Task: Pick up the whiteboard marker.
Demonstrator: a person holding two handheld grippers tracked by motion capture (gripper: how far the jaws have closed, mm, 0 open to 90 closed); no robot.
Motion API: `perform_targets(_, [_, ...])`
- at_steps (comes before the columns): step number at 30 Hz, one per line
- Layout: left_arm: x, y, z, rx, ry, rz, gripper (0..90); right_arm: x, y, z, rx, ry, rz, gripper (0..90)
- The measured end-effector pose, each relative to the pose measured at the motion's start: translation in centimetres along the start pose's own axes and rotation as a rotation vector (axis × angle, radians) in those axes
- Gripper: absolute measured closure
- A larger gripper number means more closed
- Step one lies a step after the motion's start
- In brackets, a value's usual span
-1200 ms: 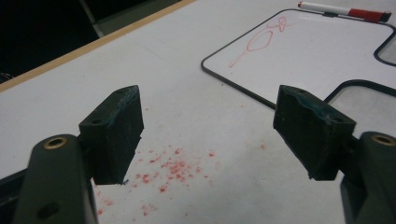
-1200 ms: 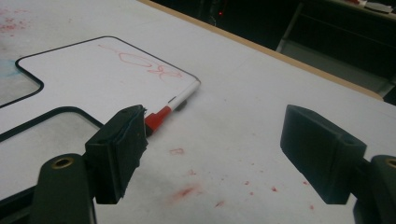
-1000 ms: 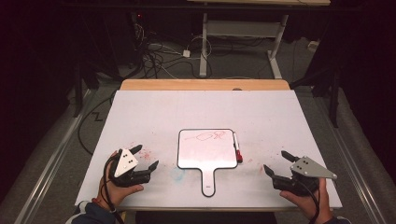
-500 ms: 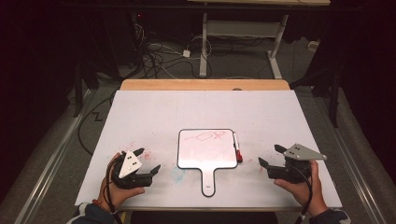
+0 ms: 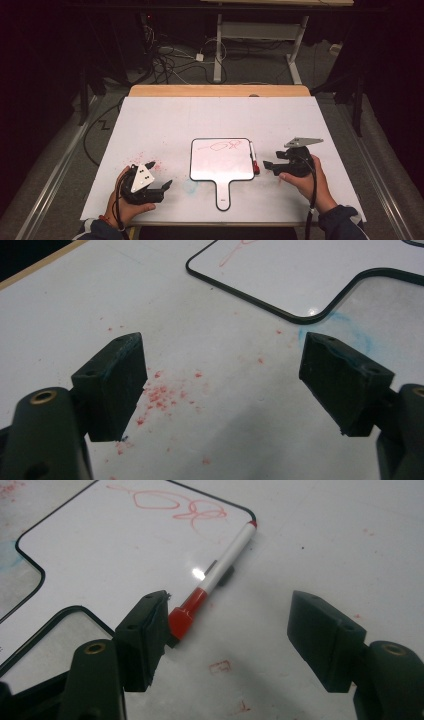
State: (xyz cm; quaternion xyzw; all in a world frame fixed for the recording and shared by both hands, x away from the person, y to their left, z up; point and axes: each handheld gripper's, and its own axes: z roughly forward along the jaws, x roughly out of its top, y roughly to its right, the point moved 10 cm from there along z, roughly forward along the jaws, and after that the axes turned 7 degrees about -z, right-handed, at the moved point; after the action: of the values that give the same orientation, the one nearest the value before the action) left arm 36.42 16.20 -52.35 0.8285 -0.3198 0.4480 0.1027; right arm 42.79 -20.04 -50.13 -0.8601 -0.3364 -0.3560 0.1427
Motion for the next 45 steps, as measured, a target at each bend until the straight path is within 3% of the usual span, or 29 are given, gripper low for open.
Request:
perform_targets(2, [-0.2,0.2,0.1,-0.004,-0.013,-0.007,18.5,0.2,0.0,0.3,0.006,-0.015,0.015,34.9])
perform_targets(5, [-0.2,0.2,0.3,0.008,-0.021,0.019,18.6,0.4,-0.4,1.1,0.022,-0.056,0.022,38.2])
perform_targets(10, [-0.3,0.4,0.4,0.005,-0.025,0.012,18.9,1.0,-0.4,2.0,0.038,-0.071,0.039,42.5])
perform_targets(20, [-0.4,0.5,0.6,0.000,-0.039,0.020,19.3,2.8,0.9,5.7,0.111,-0.189,0.139,49.4])
perform_targets(27, [-0.6,0.6,0.6,-0.007,-0.046,0.024,19.4,3.1,1.3,7.4,0.104,-0.241,0.189,53.7])
perform_targets(31, [-0.7,0.7,0.6,-0.010,-0.051,0.026,19.4,3.2,1.3,7.9,0.097,-0.251,0.181,63.2])
perform_targets(40, [-0.8,0.8,0.8,-0.018,-0.066,0.035,19.4,3.4,0.9,8.3,0.103,-0.264,0.147,75.2])
perform_targets(45, [-0.8,0.9,0.9,-0.021,-0.069,0.033,19.5,3.6,0.8,8.3,0.094,-0.265,0.120,76.5])
